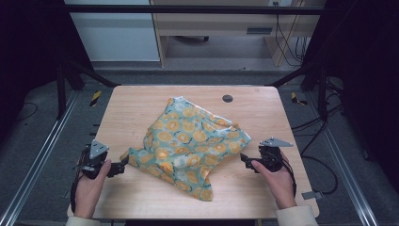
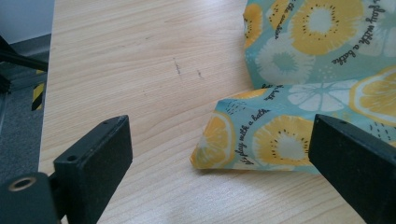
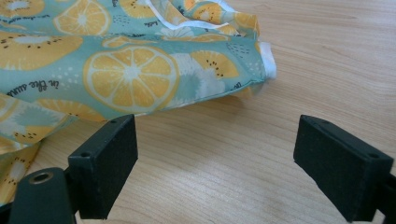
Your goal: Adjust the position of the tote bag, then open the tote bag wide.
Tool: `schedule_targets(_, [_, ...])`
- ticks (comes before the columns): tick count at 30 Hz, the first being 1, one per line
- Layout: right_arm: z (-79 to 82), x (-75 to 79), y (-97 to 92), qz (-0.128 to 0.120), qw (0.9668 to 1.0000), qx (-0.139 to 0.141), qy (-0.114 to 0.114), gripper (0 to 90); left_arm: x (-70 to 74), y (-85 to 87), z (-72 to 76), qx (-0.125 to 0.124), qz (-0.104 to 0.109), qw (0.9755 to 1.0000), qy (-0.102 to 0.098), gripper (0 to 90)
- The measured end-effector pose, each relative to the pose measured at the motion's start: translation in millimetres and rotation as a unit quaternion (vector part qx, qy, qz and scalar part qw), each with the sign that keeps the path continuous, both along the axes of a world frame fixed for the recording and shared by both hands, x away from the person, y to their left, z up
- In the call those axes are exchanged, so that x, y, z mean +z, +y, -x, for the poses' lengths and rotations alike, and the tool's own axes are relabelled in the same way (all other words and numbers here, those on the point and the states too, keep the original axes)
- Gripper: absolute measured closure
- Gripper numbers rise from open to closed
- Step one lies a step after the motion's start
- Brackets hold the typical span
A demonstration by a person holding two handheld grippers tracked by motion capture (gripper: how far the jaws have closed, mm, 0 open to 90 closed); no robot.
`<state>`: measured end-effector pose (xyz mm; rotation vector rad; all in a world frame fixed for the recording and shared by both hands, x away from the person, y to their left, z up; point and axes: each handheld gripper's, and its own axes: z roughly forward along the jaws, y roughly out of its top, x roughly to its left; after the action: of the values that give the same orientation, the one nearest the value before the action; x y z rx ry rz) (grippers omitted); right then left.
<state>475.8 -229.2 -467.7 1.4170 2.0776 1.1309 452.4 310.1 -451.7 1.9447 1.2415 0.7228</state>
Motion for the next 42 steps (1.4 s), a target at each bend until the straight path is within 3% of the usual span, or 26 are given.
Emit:
schedule_targets(6, [0.6,2.5,2.8,0.003,1.0,-0.004,-0.005,15.4,-0.1,-1.8,0.3,-0.002,-0.005,1.0,0.0,6.3])
schedule_targets(8, [-4.9,6.8,6.6,0.017,0.9998,0.0,0.0,15.5,-0.6,-2.4,0.0,-0.001,-0.008,1.0,0.0,6.3])
schedule_targets(11, [-11.6,13.1,10.1,0.021,0.9997,-0.001,-0.013,15.8,-1.0,-2.9,-0.2,-0.002,-0.011,0.9999,0.002,6.3])
schedule_targets(14, [-26.0,27.5,15.3,0.016,0.9997,-0.004,-0.02,15.5,-1.1,-2.5,0.5,-0.001,-0.01,1.0,0.001,6.3])
schedule_targets(16, [-43.8,43.6,18.5,0.019,0.9993,-0.003,-0.031,15.3,-1.1,-0.6,1.2,0.003,-0.009,1.0,0.0,6.3])
schedule_targets(18, [-50.1,48.0,19.1,0.022,0.9992,-0.006,-0.031,15.4,-1.0,0.0,1.0,0.003,-0.01,0.9999,0.0,6.3])
schedule_targets(20, [-68.3,51.6,20.6,0.02,0.9996,-0.014,-0.013,14.9,-0.9,-0.2,0.6,0.003,-0.009,1.0,-0.001,6.3])
schedule_targets(21, [-68.3,51.6,20.6,0.02,0.9996,-0.014,-0.013,14.9,-0.9,-0.2,0.6,0.003,-0.009,1.0,-0.001,6.3])
schedule_targets(23, [-73.5,46.9,22.5,0.021,0.9996,-0.019,0.005,14.4,-1.4,-1.4,0.6,0.0,-0.011,0.9999,0.0,6.4])
schedule_targets(24, [-76.4,36.9,23.8,0.025,0.9992,-0.021,0.023,13.7,-1.4,-1.7,0.6,-0.001,-0.011,0.9999,0.0,6.4])
schedule_targets(25, [-76.4,36.9,23.8,0.025,0.9992,-0.021,0.023,13.7,-1.3,-2.2,0.6,-0.003,-0.012,0.9999,0.0,6.4])
schedule_targets(26, [-77.8,24.0,23.5,0.019,0.9987,-0.025,0.04,13.6,-1.4,-2.8,0.5,-0.004,-0.011,0.9999,-0.001,6.4])
schedule_targets(27, [-77.8,24.0,23.5,0.019,0.9987,-0.025,0.04,13.6,-1.5,-3.2,0.6,-0.005,-0.013,0.9999,0.001,6.4])
schedule_targets(28, [-77.1,12.5,23.0,0.013,0.9981,-0.027,0.053,12.4,-1.5,-3.6,0.7,-0.006,-0.014,0.9999,0.001,6.4])
schedule_targets(32, [-72.1,-2.8,22.4,0.007,0.9976,-0.026,0.064,11.0,-1.7,-4.9,0.5,-0.006,-0.015,0.9999,0.0,6.4])
schedule_targets(42, [-64.3,-2.6,24.1,0.01,0.9978,-0.022,0.062,10.8,-1.3,-4.7,1.1,-0.006,-0.015,0.9999,-0.002,6.4])
